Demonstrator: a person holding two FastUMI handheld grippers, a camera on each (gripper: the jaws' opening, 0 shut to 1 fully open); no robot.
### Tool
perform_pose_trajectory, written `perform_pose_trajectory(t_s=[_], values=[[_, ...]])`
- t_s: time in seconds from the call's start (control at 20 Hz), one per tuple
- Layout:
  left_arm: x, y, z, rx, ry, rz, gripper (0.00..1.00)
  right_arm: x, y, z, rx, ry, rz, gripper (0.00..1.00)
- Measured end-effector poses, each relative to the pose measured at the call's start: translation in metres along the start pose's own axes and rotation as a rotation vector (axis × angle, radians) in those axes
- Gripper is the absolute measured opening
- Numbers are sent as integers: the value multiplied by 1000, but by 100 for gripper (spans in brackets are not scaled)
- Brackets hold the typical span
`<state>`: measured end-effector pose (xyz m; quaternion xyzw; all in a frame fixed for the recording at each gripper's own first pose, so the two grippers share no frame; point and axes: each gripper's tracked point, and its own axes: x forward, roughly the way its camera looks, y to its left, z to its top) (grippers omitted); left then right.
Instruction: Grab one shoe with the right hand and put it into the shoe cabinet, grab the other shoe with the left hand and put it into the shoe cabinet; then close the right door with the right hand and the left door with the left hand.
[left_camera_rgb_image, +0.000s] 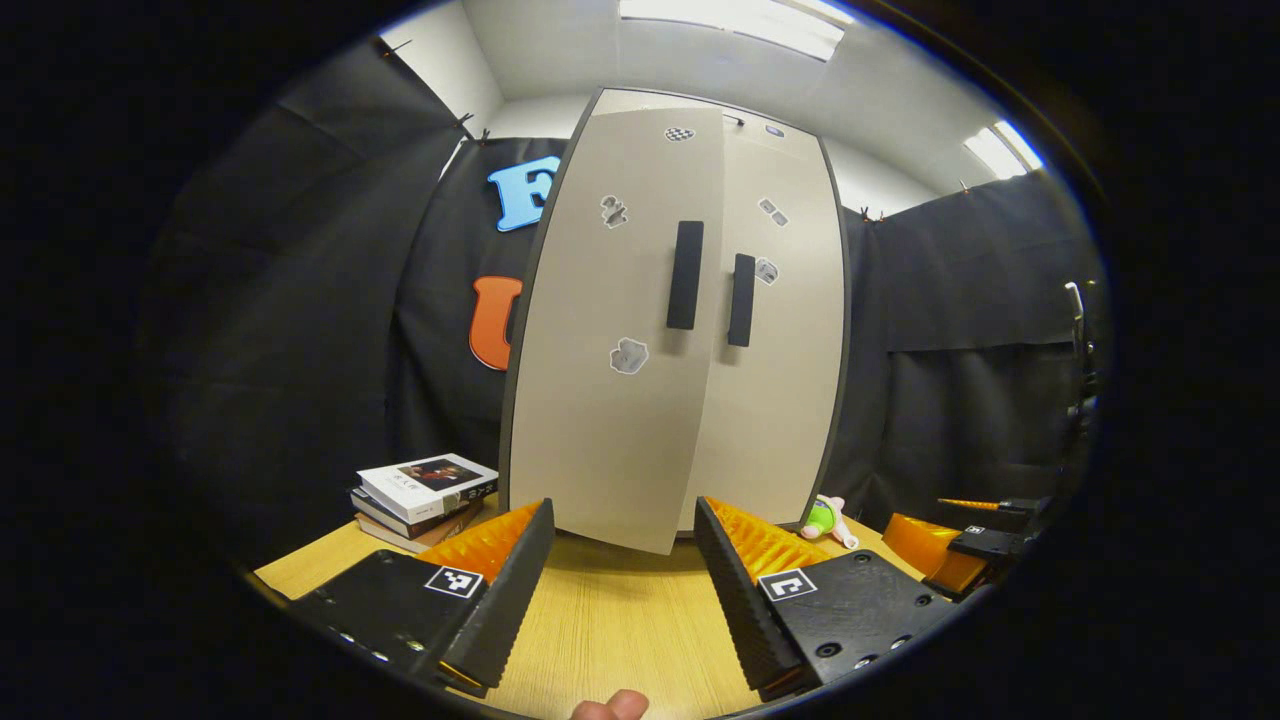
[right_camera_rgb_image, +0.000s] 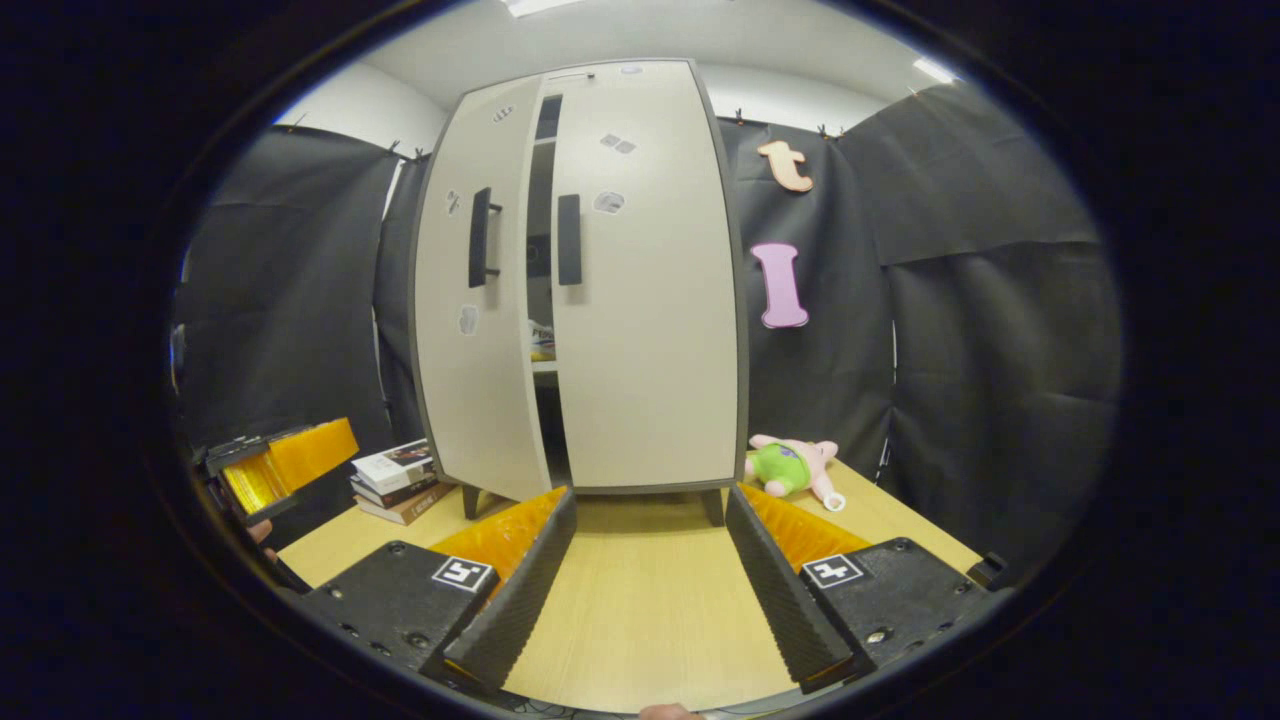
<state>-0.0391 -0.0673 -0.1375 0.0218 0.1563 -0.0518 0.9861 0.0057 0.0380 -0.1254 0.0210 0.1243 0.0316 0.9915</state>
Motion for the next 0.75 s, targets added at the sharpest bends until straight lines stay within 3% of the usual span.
perform_pose_trajectory(t_s=[0.75], values=[[2,-8,-1,26,7,-17,84,-4,3,10,17,-38,10,98]])
